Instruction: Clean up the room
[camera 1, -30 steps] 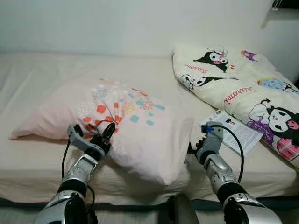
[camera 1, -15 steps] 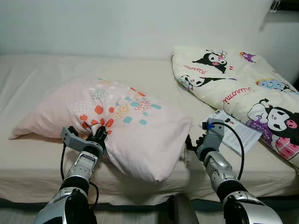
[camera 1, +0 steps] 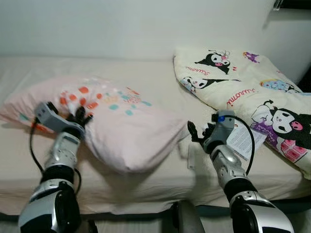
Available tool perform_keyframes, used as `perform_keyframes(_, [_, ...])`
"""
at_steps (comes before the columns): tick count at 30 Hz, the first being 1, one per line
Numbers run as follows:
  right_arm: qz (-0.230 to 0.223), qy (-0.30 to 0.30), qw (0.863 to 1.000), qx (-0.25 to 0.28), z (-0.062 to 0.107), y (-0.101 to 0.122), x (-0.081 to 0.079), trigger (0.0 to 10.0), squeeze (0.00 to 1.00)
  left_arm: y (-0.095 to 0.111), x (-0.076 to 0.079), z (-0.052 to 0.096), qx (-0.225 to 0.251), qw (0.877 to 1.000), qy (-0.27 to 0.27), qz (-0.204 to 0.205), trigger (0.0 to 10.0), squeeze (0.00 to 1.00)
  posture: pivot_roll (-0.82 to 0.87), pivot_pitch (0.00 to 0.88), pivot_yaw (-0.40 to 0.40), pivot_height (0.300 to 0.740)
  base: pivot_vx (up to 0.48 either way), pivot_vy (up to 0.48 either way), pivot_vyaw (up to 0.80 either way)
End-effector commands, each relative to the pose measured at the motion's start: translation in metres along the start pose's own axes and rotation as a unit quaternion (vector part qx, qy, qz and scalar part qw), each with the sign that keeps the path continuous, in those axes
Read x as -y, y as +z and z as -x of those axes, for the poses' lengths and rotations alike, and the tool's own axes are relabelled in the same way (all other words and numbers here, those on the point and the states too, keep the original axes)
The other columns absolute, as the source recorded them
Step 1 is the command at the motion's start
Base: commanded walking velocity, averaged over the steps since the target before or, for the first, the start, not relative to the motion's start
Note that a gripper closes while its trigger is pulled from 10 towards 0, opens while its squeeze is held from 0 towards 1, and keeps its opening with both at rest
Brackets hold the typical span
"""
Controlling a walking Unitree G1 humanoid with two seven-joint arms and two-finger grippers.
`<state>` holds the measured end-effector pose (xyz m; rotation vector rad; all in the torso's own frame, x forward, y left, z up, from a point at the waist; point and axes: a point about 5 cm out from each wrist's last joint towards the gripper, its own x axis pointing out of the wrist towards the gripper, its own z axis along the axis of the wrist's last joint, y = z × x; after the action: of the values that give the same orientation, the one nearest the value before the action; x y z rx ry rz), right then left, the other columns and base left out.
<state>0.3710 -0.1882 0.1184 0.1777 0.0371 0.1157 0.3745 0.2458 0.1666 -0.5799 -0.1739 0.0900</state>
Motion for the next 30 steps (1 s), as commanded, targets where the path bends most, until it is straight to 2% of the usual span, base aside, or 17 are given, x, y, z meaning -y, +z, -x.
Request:
perform_keyframes(1, [-0.001, 0.01, 1.0, 0.026, -0.004, 0.013, -0.003, 10.0, 0.0, 0.03, 0.007, -0.005, 0.058, 0.997, -0.012, -0.055, 10.0, 0.0, -0.09, 0.0, -0.027, 0.503, 0.0, 0.0, 0.0])
perform_keyframes(2, [0.0, 0.016, 0.999, 0.033, -0.006, 0.018, -0.004, 10.0, 0.0, 0.038, 0.011, -0.005, 0.071, 0.995, -0.014, -0.072, 10.0, 0.0, -0.09, 0.0, -0.03, 0.508, 0.0, 0.0, 0.0])
perform_keyframes(6, [0.002, 0.022, 0.999, 0.04, -0.007, 0.022, -0.006, 10.0, 0.0, 0.046, 0.015, -0.005, 0.082, 0.992, -0.017, -0.091, 10.0, 0.0, -0.09, 0.0, -0.033, 0.518, 0.0, 0.0, 0.0])
perform_keyframes(7, [0.003, 0.027, 0.999, 0.045, -0.008, 0.025, -0.007, 10.0, 0.0, 0.05, 0.017, -0.005, 0.086, 0.99, -0.019, -0.113, 10.0, 0.0, -0.09, 0.0, -0.037, 0.523, 0.0, 0.0, 0.0])
perform_keyframes(8, [0.003, 0.027, 0.999, 0.045, -0.008, 0.025, -0.007, 10.0, 0.0, 0.05, 0.017, -0.005, 0.086, 0.99, -0.019, -0.113, 10.0, 0.0, -0.09, 0.0, -0.037, 0.523, 0.0, 0.0, 0.0])
perform_keyframes(9, [0.005, 0.033, 0.998, 0.052, -0.01, 0.031, -0.01, 10.0, 0.0, 0.054, 0.021, -0.005, 0.085, 0.986, -0.023, -0.144, 10.0, 0.0, -0.08, 0.0, -0.038, 0.533, 0.0, 0.0, 0.0])
perform_keyframes(20, [0.009, 0.041, 0.997, 0.066, -0.012, 0.039, -0.012, 10.0, 0.0, 0.056, 0.027, -0.002, 0.08, 0.983, -0.028, -0.16, 10.0, 0.0, -0.08, 0.0, -0.039, 0.563, 0.0, 0.0, 0.0])
perform_keyframes(27, [0.009, 0.05, 0.997, 0.058, -0.011, 0.033, -0.017, 10.0, 0.0, 0.034, 0.024, 0.004, 0.046, 0.986, -0.014, -0.159, 10.0, 0.0, -0.09, 0.0, -0.038, 0.583, 0.0, 0.0, 0.0])
perform_keyframes(30, [0.008, 0.055, 0.997, 0.051, -0.01, 0.028, -0.018, 10.0, 0.0, 0.011, 0.024, 0.01, 0.004, 0.987, -0.011, -0.159, 10.0, 0.0, -0.09, 0.0, -0.04, 0.598, -0.32, 0.0, 0.0])
